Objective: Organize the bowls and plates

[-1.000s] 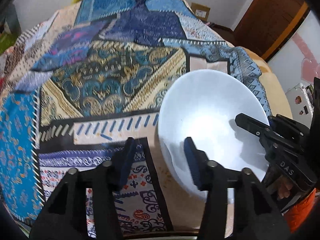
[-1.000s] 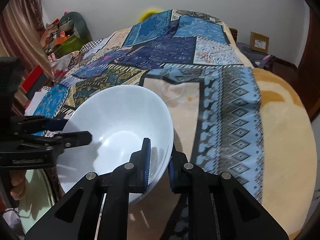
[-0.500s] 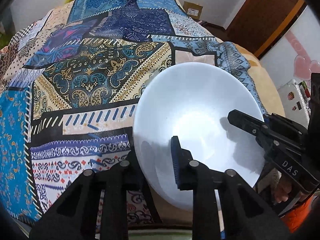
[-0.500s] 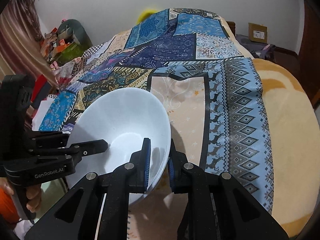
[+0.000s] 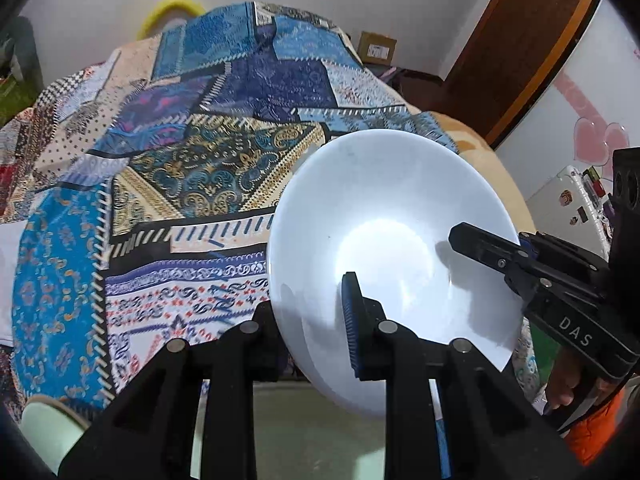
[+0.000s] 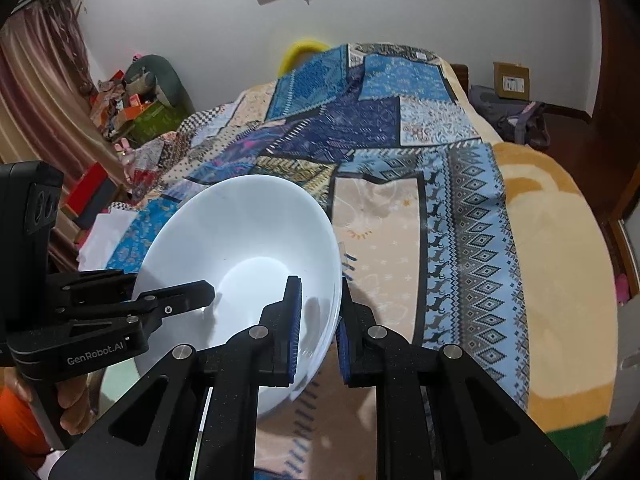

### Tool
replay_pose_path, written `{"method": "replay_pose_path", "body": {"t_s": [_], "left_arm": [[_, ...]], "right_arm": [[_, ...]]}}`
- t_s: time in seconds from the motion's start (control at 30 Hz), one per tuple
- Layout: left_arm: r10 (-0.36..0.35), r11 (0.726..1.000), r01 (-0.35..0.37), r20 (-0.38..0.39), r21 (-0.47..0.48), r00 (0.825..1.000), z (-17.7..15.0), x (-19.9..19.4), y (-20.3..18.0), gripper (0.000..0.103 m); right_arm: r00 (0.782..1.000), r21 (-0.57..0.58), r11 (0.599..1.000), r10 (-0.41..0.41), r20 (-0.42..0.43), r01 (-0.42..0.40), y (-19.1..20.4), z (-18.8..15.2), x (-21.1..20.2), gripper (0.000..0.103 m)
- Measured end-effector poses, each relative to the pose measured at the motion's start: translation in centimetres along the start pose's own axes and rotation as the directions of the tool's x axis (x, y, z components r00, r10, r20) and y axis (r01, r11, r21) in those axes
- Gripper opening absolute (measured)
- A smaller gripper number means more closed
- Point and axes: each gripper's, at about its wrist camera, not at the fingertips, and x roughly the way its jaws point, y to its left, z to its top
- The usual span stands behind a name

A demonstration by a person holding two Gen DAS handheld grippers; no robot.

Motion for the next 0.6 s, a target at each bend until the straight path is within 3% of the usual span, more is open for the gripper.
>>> {"method": "replay_pose_path", "body": {"t_s": [0.6], "left_arm": [[0.029, 0.999, -0.025, 0.108, -0.042, 0.994, -4.1, -10.2, 2.4, 0.022]], "right_arm": [[0.997, -0.069, 0.997, 0.047, 0.067, -0.042, 7.1, -1.3, -4.5, 0.014]]}}
